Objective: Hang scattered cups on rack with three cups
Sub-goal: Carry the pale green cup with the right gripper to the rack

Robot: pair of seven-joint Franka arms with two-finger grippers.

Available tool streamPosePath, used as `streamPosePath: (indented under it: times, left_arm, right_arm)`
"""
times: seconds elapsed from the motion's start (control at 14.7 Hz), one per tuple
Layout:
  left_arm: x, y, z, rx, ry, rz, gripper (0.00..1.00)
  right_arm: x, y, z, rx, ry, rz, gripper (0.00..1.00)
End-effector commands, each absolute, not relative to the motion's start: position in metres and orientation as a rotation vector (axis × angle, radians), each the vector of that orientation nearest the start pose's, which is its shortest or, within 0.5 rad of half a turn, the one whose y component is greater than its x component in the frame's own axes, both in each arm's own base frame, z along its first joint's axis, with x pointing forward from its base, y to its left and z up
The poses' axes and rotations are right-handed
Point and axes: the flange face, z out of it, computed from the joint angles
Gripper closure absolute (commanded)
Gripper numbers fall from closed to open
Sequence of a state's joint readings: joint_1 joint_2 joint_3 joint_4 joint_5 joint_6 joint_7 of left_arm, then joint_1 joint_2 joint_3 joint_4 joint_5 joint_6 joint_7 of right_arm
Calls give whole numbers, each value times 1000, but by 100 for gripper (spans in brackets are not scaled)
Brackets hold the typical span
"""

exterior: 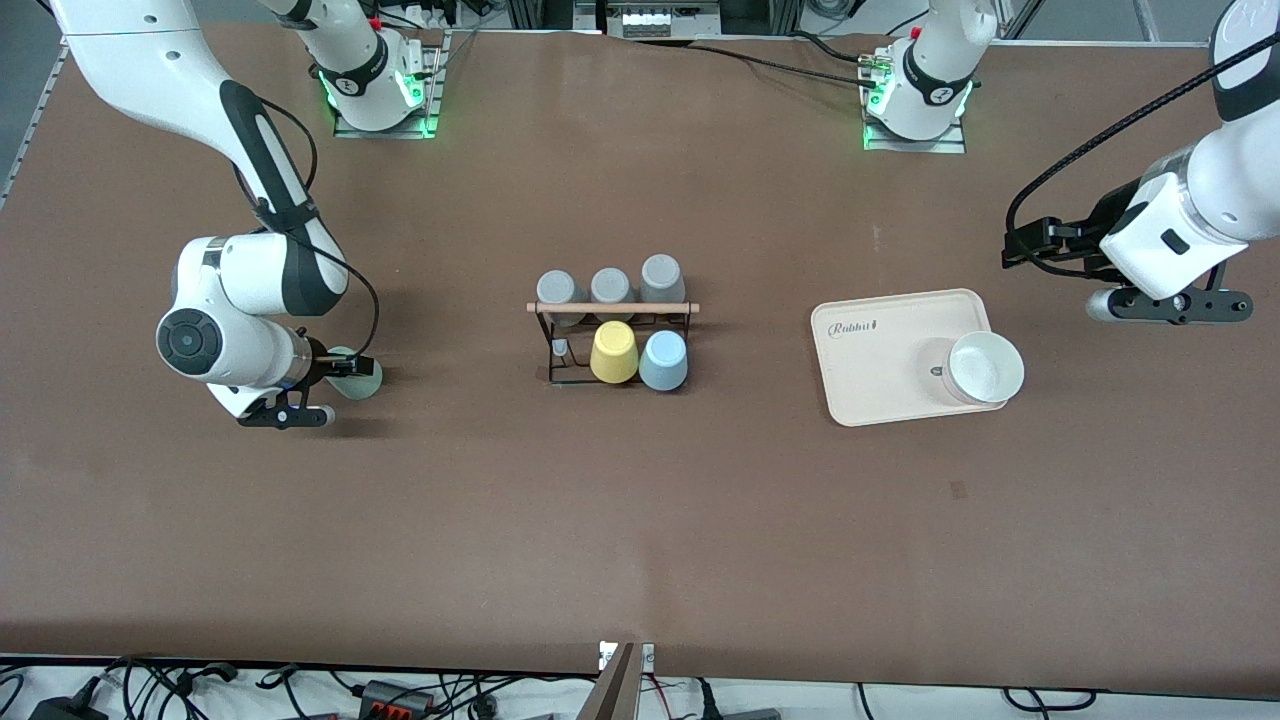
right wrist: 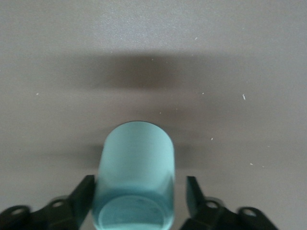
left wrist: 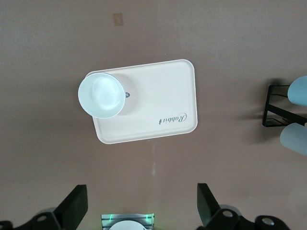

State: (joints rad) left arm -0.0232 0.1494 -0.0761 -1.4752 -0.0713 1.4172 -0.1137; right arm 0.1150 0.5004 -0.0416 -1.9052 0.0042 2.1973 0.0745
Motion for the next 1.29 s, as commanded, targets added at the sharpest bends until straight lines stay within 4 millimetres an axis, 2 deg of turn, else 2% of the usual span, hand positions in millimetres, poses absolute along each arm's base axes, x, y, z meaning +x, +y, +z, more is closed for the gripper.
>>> streamPosePath:
  times: [0.0, 0.14, 0.2, 0.34, 0.41, 0.48, 0.54, 0.61, 0.68, 0.82, 0.95, 1.02, 1.22]
  left_arm:
    - [571, -63, 578, -3189, -28, 352, 0]
    - [572, -62, 578, -3190, -28, 349, 0]
    - [571, -62, 578, -3190, -26, 352, 0]
    - [572, -62, 578, -3189, -26, 349, 0]
    - [572, -62, 578, -3189, -26, 349, 0]
    - [571, -62, 578, -3188, -26, 351, 0]
    - [572, -62, 578, -3189, -26, 349, 0]
    - [572, -62, 578, -3189, -24, 349, 0]
    - [571, -62, 578, -3188, -24, 351, 0]
    - [571, -62, 577, -3188, -21, 354, 0]
    - [571, -62, 576, -3187, -21, 358, 0]
    - [571, -62, 575, -3187, -21, 361, 0]
    - [571, -62, 575, -3187, -19, 361, 0]
  right_arm:
    - [606, 41, 222, -3154, 38, 310, 62]
    - [614, 45, 235, -3155, 21, 267, 65]
    - [624, 50, 251, -3153, 0, 226, 66]
    - [646, 67, 297, -3151, -36, 209, 67]
    - [657, 84, 328, -3150, -72, 209, 67]
    - [664, 93, 350, -3141, -86, 228, 67]
    - [673, 101, 361, -3121, -82, 249, 67]
    - [676, 118, 373, -3077, -76, 264, 67]
    - [675, 134, 377, -3050, -67, 269, 67]
    - [673, 150, 382, -3034, -66, 254, 67]
    - [670, 184, 397, -3039, -138, 211, 67]
    - [666, 208, 405, -3047, -155, 191, 67]
    - [655, 254, 416, -3059, -70, 147, 67]
